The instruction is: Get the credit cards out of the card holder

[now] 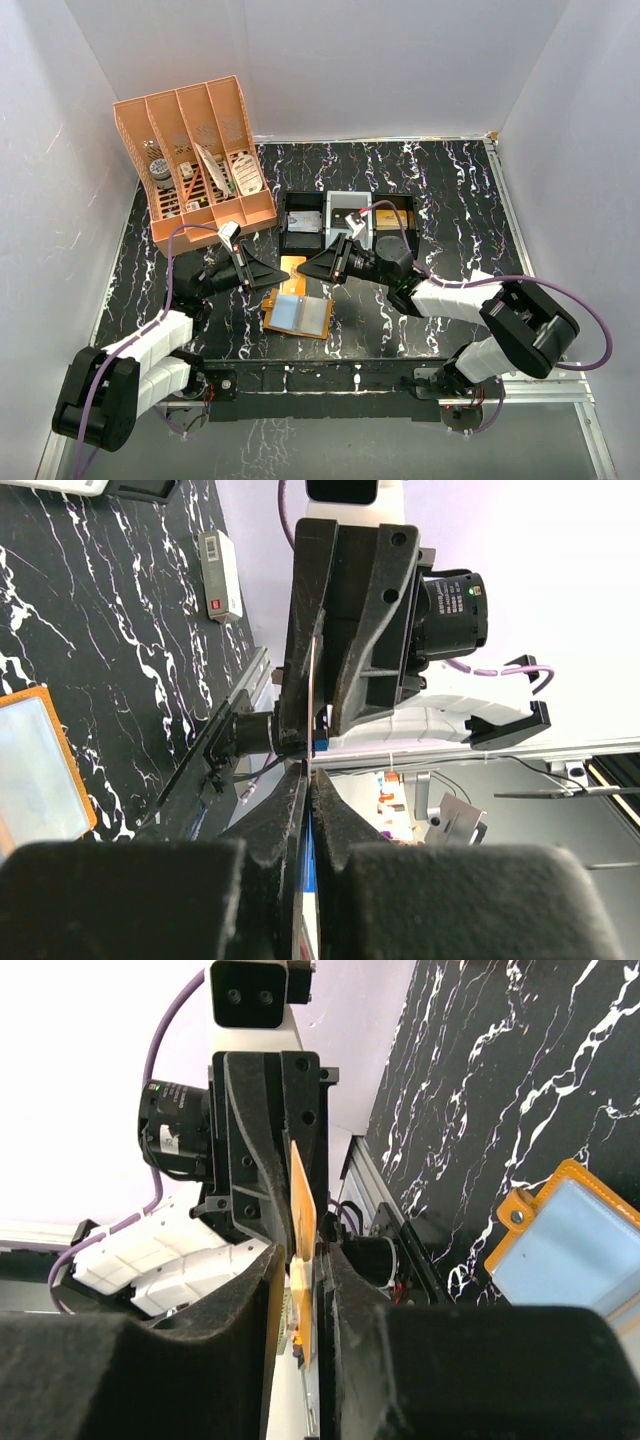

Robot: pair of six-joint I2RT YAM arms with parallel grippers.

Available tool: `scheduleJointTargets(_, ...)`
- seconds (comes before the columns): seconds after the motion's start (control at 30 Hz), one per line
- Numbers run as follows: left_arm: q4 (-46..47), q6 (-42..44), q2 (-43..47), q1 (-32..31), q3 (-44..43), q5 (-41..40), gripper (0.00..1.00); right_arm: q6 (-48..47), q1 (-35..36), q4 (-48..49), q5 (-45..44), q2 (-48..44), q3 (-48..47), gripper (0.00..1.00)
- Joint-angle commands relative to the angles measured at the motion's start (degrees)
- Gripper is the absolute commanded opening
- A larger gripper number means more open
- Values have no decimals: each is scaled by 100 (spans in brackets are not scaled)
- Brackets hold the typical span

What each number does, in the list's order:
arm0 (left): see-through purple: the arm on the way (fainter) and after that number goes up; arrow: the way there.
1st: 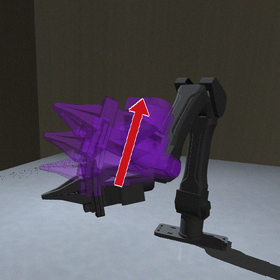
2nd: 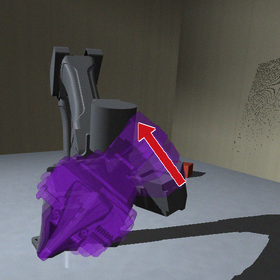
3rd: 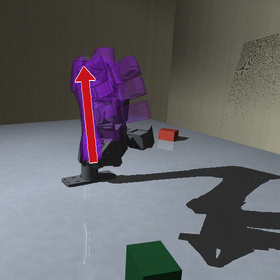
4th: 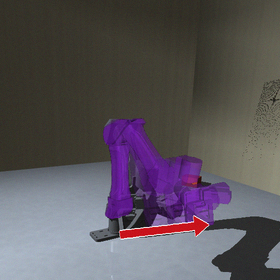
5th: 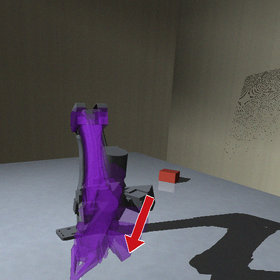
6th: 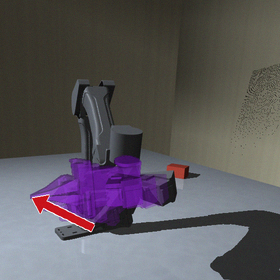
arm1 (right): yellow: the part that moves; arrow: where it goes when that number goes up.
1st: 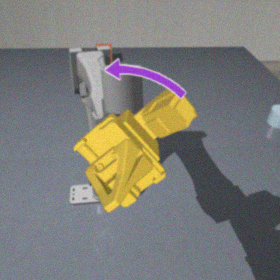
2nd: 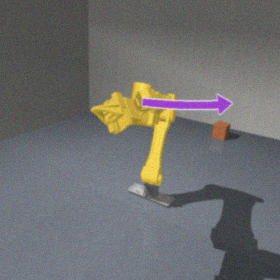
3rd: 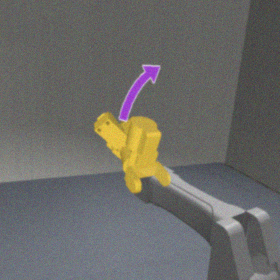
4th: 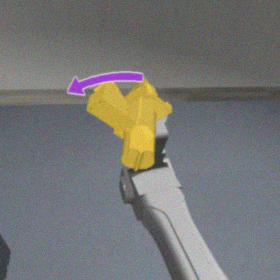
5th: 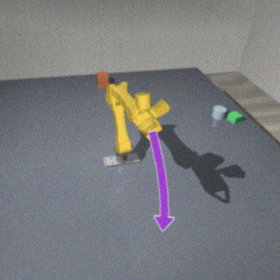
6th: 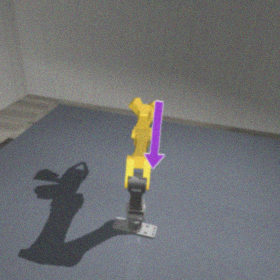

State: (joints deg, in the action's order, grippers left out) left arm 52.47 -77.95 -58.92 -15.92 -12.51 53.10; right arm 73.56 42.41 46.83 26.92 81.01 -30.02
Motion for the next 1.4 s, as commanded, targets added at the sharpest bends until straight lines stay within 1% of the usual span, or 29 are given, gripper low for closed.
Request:
scheduleJointTargets(0.0,221,-48,162,12,123,-174,0,-93,21,336,451,-27,-249,19)
scheduleJointTargets(0.1,466,-157,156,11,186,-204,0,-38,45,454,577,26,-248,20)
scheduleJointTargets(0.37,732,-255,163,19,223,-243,0,40,92,623,915,337,-479,19)
scheduleJointTargets(0.4,754,-268,149,17,223,-225,0,82,93,654,921,393,-486,17)
scheduleJointTargets(0.53,700,-241,180,15,252,-225,0,333,100,1168,899,550,-405,1)
scheduleJointTargets(0.6,487,-163,233,18,256,-271,0,227,94,1158,903,510,-406,0)
scheduleJointTargets(0.63,246,-60,296,17,213,-304,10,80,74,899,836,421,-410,0)
scheduleJointTargets(0.7,-586,340,543,19,17,-427,37,-291,-30,206,627,116,-425,0)
scheduleJointTargets(0.77,-1989,1022,902,17,-286,-686,58,-683,-245,-589,323,-301,-424,0)
scheduleJointTargets(0.8,-2669,1358,1104,18,-439,-890,68,-922,-430,-1029,159,-625,-451,0)
scheduleJointTargets(0.83,-3239,1635,1266,20,-564,-1087,75,-1208,-560,-1553,-35,-865,-499,0)
scheduleJointTargets(0.9,-3934,1990,1453,24,-736,-1352,87,-1941,-797,-2642,-614,-1305,-709,0)
scheduleJointTargets(1.0,-4559,2367,1427,28,-924,-1574,96,-3255,-987,-4244,-1873,-1732,-1215,0)
scheduleJointTargets(1.03,-4795,2494,1374,28,-1000,-1660,98,-3750,-1003,-4647,-2382,-1825,-1390,0)
scheduleJointTargets(1.1,-5568,3038,1233,28,-1293,-1992,99,-4678,-1013,-5259,-3336,-1950,-1746,0)
scheduleJointTargets(1.17,-6452,3681,1114,26,-1676,-2445,99,-5601,-1015,-5504,-4051,-2048,-1931,0)
scheduleJointTargets(1.2,-6742,3917,1084,28,-1829,-2679,99,-6074,-1010,-5465,-4268,-2092,-1906,0)
scheduleJointTargets(1.23,-7044,4122,1068,28,-1942,-2874,99,-6563,-1007,-5295,-4308,-2113,-1816,0)
scheduleJointTargets(1.3,-7244,4410,1035,27,-2121,-3093,99,-7767,-1009,-5149,-4117,-2006,-1653,0)
scheduleJointTargets(1.33,-7285,4479,997,28,-2194,-3135,99,-8553,-1007,-5326,-3883,-1875,-1695,0)
scheduleJointTargets(1.37,-7304,4540,957,23,-2245,-3158,99,-9234,-1007,-5601,-3848,-1683,-1795,0)
